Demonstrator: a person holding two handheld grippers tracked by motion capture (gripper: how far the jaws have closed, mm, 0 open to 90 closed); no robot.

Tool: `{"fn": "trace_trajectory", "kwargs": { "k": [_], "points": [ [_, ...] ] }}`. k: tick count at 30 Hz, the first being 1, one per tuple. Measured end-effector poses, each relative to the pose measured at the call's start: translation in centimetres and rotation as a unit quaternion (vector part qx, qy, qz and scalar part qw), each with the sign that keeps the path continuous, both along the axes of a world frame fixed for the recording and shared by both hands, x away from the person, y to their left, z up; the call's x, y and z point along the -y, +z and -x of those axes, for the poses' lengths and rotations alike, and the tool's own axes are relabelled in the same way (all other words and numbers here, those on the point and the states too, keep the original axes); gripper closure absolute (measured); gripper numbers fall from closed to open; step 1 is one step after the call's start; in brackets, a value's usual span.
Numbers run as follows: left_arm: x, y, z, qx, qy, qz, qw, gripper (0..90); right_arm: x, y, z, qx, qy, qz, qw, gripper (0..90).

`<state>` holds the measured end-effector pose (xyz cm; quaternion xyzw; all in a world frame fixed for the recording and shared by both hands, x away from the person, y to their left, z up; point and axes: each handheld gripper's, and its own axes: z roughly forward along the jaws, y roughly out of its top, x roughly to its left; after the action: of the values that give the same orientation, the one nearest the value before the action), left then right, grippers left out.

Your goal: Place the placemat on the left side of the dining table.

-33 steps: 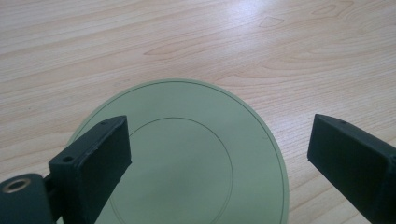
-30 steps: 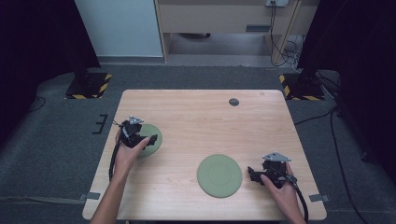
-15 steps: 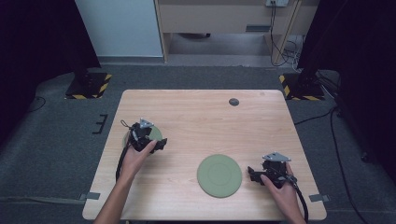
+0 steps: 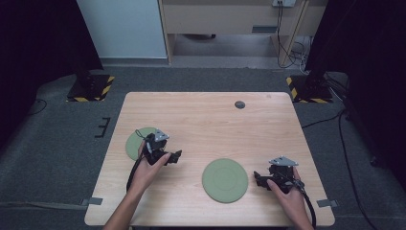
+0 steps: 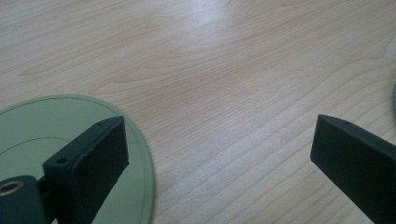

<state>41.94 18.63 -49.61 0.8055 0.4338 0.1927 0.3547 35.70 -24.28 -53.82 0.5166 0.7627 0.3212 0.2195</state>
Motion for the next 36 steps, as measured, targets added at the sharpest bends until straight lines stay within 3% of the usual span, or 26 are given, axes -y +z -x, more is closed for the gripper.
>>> {"fn": "trace_trajectory", "kwargs": {
  "k": [12,32,36],
  "points": [
    [1.8,-0.9,2.0,0.005,-0.036,-0.003,0.9993,3.3,0.0,0.0,0.0,0.001,0.002,0.001,1.0,5.8],
    [2.6,-3.1,5.1,-0.014,-0.084,-0.026,0.996,3.1,0.0,0.0,0.0,0.0,0.002,0.0,1.0,5.7],
    [3.2,-4.0,5.2,-0.023,-0.093,-0.017,0.9953,2.0,0.0,0.0,0.0,0.0,0.002,0.0,1.0,5.7]
  ]
}}
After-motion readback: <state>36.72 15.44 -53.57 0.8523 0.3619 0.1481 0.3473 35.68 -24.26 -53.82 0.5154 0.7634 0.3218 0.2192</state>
